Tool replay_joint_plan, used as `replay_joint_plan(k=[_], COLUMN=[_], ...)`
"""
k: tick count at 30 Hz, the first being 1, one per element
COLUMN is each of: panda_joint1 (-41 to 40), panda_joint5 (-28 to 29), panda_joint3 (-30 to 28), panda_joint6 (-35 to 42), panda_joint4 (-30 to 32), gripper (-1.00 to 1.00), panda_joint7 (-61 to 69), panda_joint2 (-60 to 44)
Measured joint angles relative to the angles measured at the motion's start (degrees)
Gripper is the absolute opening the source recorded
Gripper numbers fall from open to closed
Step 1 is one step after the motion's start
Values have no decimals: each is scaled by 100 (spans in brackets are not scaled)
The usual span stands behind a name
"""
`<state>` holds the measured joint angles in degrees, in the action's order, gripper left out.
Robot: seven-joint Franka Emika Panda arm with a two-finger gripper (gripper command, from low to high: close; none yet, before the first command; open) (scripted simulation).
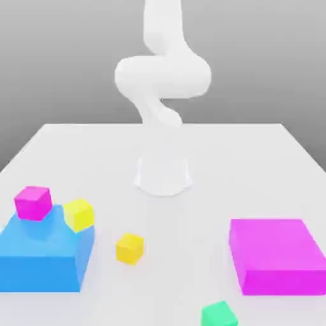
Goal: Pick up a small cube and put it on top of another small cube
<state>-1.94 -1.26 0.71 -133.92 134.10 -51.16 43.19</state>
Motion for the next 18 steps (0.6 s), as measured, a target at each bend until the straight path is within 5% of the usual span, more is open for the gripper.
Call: replay_joint_plan(k=[18], panda_joint1=[-1325], panda_joint5=[-689], panda_joint3=[800], panda_joint6=[-1526], panda_joint4=[1663], gripper=[0], panda_joint7=[-4003], panda_joint2=[-1893])
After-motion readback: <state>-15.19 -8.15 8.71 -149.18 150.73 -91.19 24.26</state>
